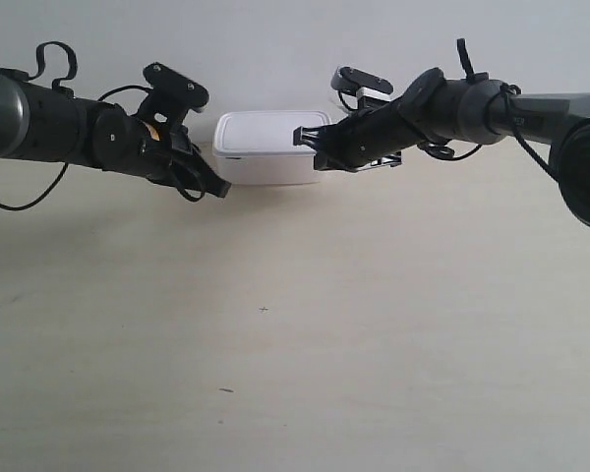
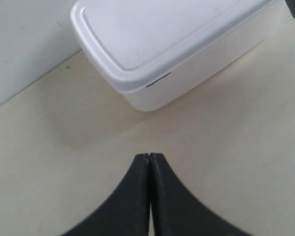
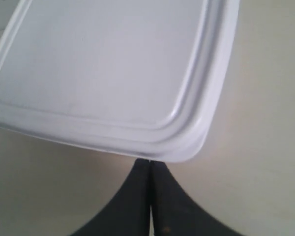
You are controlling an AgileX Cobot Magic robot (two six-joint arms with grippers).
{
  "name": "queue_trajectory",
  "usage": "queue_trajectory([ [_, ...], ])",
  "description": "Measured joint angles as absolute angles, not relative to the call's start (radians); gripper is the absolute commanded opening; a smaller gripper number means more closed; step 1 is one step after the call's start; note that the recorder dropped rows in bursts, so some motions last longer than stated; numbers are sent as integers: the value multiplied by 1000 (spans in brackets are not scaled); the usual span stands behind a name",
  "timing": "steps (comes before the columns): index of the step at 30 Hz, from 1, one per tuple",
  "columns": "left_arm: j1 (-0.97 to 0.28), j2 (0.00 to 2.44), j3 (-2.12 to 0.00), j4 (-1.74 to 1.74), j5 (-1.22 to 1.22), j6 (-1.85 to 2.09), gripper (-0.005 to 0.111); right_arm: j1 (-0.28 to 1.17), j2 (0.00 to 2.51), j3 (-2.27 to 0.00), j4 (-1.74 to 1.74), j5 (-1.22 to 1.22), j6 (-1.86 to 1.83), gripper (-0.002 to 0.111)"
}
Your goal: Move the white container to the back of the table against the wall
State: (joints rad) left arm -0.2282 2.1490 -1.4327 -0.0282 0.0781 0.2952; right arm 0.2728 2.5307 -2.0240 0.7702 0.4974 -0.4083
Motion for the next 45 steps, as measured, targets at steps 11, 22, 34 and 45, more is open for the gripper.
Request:
queue_trajectory([
  [11,-228,2141,-1430,-28,84,295,0,273,2528,-2024,775,537,-408,0],
  [22,-228,2025,-1430,-26,133,297,0,273,2433,-2024,590,646,-320,0],
  [34,-228,1494,-1115,-26,180,297,0,170,2045,-1907,330,1051,-249,0],
  [45,-228,1019,-770,-79,184,289,0,56,1356,-1146,503,817,-404,0],
])
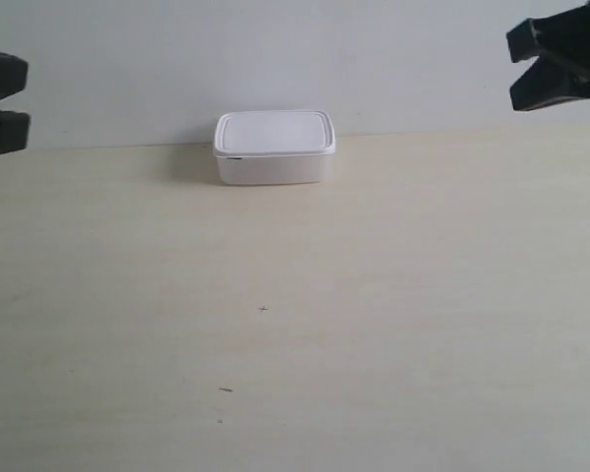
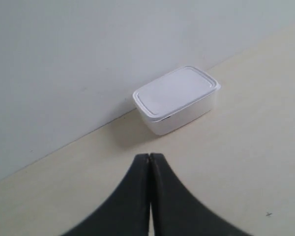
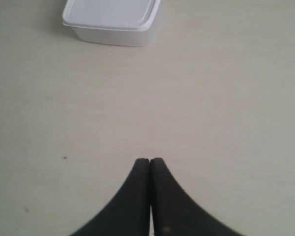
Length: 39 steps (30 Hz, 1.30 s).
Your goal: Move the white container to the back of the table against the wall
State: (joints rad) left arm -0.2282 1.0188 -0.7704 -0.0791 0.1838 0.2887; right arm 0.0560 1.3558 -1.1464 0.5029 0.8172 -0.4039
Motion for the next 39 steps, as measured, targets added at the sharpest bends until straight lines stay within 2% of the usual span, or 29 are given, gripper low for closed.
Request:
queue_trajectory([
  [9,-228,581,-545,-225,231,281,0,70,767,-693,530,748,-426,0],
  [18,-228,287,-355,-311,323,281,0,70,338,-456,560,727,-396,0],
  [21,-228,272,-297,-311,214,281,0,70,288,-400,575,643,-394,0],
  [27,-228,328,-211,-315,-109,281,0,70,324,-299,622,294,-394,0],
  [39,-228,350,-202,-319,-132,281,0,70,362,-290,635,213,-394,0],
])
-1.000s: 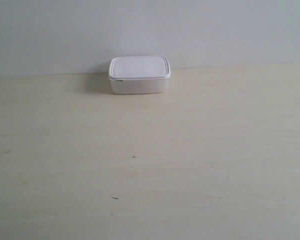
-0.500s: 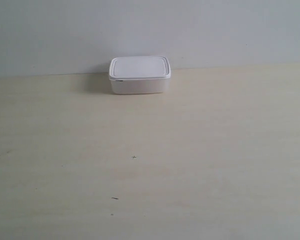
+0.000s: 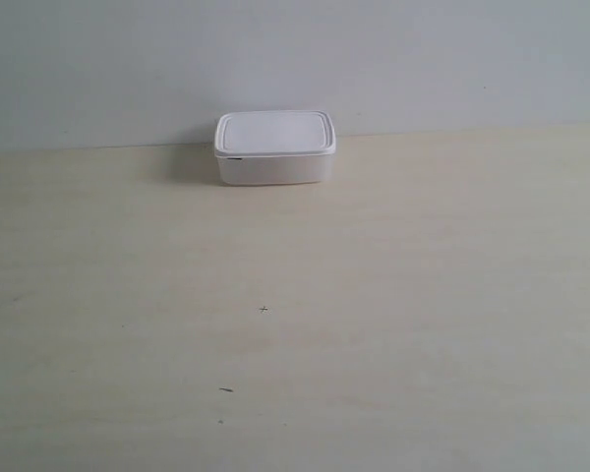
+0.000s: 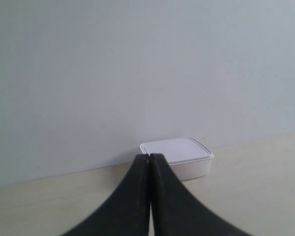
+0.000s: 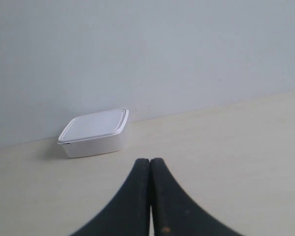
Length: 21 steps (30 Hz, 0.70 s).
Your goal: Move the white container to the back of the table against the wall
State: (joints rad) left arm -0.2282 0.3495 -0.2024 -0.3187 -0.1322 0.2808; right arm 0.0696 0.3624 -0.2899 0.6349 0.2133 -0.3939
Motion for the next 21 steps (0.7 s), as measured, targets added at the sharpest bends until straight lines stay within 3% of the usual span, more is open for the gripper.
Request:
queue_trajectory([
  [10,-228,348,-202,-319,-128,281,0,70,362,-284,637,205,-394,0],
  [15,-207,261,-112,-317,-132,281,0,70,200,-198,637,198,-394,0],
  [21,8,156,-12,-315,-125,281,0,-62,68,-173,639,249,-394,0],
])
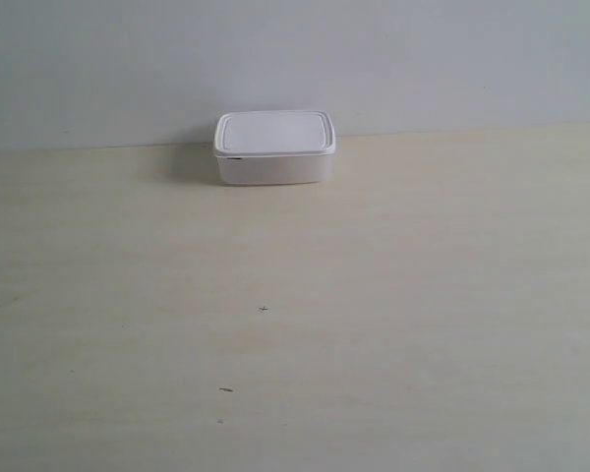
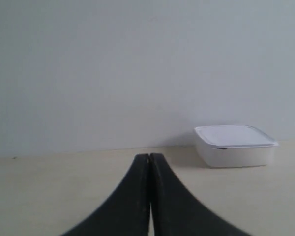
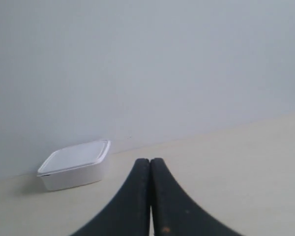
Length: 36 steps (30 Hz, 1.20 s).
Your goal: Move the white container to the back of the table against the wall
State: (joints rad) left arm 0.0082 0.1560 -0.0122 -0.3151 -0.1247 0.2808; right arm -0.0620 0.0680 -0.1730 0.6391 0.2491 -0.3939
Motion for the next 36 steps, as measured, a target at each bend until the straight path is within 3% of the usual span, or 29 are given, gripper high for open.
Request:
queue_trajectory([
  [9,245,116,-2,-315,-92,281,0,-184,68,-95,637,258,-394,0],
  [27,257,112,0,-315,0,281,0,-185,68,-60,618,345,-394,0],
  [36,257,112,0,-315,133,281,0,-185,66,-5,424,121,-394,0],
])
